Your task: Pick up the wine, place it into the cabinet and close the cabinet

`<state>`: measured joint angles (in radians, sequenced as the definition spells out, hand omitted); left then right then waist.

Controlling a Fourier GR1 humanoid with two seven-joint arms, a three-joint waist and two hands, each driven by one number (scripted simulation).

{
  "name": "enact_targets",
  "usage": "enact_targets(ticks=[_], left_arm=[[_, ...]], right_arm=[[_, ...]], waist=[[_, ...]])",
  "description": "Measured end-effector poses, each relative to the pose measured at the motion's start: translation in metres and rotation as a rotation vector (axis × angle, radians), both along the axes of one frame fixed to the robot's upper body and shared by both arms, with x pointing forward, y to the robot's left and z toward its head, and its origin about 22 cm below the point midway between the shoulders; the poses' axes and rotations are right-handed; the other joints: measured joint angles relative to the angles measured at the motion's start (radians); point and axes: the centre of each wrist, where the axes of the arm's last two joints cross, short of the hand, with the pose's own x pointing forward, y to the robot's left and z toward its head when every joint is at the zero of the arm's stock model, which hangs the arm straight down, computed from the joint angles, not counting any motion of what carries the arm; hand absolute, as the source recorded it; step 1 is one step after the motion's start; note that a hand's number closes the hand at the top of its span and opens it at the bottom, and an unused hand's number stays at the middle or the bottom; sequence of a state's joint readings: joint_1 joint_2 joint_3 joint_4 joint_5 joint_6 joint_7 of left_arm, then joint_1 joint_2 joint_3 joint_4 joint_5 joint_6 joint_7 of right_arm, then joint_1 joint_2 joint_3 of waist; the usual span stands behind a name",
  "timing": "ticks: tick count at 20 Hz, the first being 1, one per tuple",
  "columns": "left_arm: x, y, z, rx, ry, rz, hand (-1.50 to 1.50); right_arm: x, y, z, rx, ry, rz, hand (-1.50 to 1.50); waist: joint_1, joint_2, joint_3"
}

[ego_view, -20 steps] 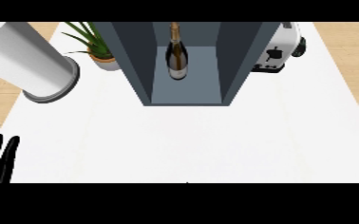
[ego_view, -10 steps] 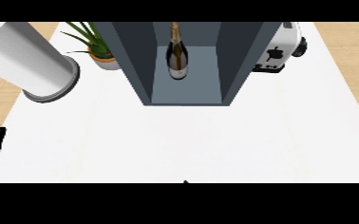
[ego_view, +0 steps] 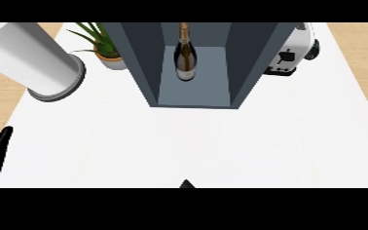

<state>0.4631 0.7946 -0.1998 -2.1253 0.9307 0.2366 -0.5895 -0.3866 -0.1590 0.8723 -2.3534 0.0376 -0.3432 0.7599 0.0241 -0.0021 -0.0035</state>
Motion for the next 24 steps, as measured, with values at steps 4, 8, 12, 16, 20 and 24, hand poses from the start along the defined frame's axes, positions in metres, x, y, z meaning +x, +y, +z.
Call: enact_targets(ticks=[4, 8, 12, 16, 20, 24], left_arm=[[0.006, -0.005, 0.003, -0.012, -0.001, -0.006, -1.5], [0.01, -0.005, 0.001, -0.014, -0.003, -0.005, -1.5], [0.015, -0.002, -0.001, -0.018, -0.002, 0.01, -1.5], [0.015, -0.005, 0.001, -0.02, -0.004, 0.015, -1.5], [0.017, -0.006, 0.007, -0.017, -0.012, 0.021, -1.5], [0.016, -0.007, 0.007, -0.018, -0.014, 0.023, -1.5]], right_arm=[[0.016, 0.019, 0.012, 0.032, 0.001, 0.032, 1.5], [0.042, 0.051, 0.032, 0.059, -0.012, 0.044, 1.5], [0.072, 0.08, 0.051, 0.055, -0.027, 0.025, 1.5], [0.102, 0.1, 0.063, 0.037, -0.077, -0.022, 1.5], [0.132, 0.113, 0.066, -0.002, -0.145, -0.086, 1.5], [0.164, 0.114, 0.069, -0.022, -0.148, -0.135, 1.5]], waist=[[0.008, 0.003, 0.0], [0.014, 0.004, 0.001], [0.014, 0.005, 0.001], [0.01, 0.004, 0.002], [0.005, 0.004, 0.002], [0.001, 0.004, 0.001]])
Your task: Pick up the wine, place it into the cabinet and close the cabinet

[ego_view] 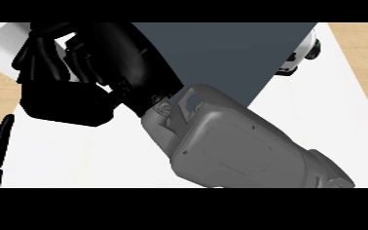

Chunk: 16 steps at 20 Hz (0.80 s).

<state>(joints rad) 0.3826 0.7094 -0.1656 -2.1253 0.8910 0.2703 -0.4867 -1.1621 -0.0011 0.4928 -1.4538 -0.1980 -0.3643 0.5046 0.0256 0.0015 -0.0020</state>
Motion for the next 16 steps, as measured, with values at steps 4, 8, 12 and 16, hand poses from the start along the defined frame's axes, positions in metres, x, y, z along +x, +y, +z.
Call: enact_targets(ticks=[4, 8, 12, 16], left_arm=[[0.003, 0.005, -0.005, 0.01, 0.002, 0.004, -1.5], [0.006, 0.005, -0.005, 0.013, 0.006, 0.01, -1.5], [0.004, 0.004, -0.003, 0.015, 0.006, 0.004, -1.5], [0.008, 0.004, -0.003, 0.02, 0.001, 0.003, -1.5]], right_arm=[[0.03, -0.001, 0.001, -0.001, 0.012, -0.025, 1.5], [0.043, -0.002, -0.005, -0.017, -0.016, 0.017, 1.5], [0.05, 0.001, -0.008, -0.032, -0.037, 0.061, 1.5], [0.058, 0.003, -0.013, -0.04, -0.086, 0.08, 1.5]], waist=[[0.0, -0.002, 0.001], [0.004, -0.016, -0.007], [0.016, -0.024, -0.018], [0.022, -0.029, -0.026]])
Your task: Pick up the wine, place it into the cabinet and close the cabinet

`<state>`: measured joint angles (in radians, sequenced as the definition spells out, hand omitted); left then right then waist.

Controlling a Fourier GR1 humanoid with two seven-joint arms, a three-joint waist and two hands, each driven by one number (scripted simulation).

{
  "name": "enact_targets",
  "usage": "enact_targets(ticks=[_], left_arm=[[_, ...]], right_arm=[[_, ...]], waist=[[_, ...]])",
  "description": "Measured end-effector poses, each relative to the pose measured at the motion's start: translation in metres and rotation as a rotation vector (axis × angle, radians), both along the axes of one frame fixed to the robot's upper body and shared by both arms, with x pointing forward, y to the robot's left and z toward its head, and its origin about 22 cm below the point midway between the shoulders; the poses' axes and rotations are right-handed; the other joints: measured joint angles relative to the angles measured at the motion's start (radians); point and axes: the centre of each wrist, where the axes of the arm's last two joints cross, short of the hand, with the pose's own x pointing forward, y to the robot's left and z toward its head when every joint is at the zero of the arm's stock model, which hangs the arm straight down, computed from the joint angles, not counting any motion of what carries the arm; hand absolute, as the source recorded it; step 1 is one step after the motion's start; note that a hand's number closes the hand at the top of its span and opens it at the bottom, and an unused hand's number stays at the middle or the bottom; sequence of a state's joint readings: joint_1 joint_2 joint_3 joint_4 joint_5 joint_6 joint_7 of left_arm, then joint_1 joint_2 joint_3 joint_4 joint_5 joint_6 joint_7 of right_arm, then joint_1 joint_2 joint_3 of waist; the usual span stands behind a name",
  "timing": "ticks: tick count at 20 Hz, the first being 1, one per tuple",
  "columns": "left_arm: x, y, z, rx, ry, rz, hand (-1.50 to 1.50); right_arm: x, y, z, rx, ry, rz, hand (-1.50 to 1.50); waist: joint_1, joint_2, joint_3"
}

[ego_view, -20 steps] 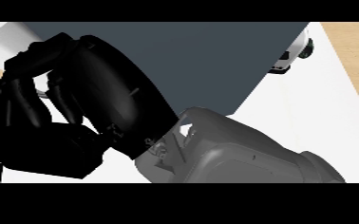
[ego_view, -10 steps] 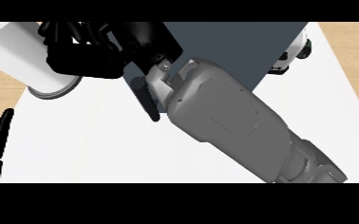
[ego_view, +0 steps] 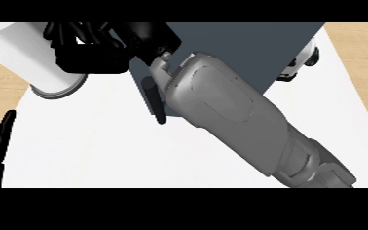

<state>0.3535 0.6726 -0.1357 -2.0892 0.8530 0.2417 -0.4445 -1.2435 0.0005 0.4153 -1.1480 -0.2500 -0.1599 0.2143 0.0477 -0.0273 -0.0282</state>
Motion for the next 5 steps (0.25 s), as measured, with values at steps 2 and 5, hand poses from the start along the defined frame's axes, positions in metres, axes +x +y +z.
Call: enact_targets(ticks=[2, 5], left_arm=[[0.0002, -0.0003, -0.0004, -0.003, -0.001, -0.001, -1.5], [0.0014, -0.0018, 0.0011, -0.007, -0.004, -0.005, -1.5]], right_arm=[[0.0036, 0.0001, -0.001, -0.012, -0.02, 0.01, 1.5], [0.0075, 0.0024, -0.002, -0.026, -0.044, 0.023, 1.5]], waist=[[0.003, -0.002, -0.005], [0.006, -0.002, -0.01]])
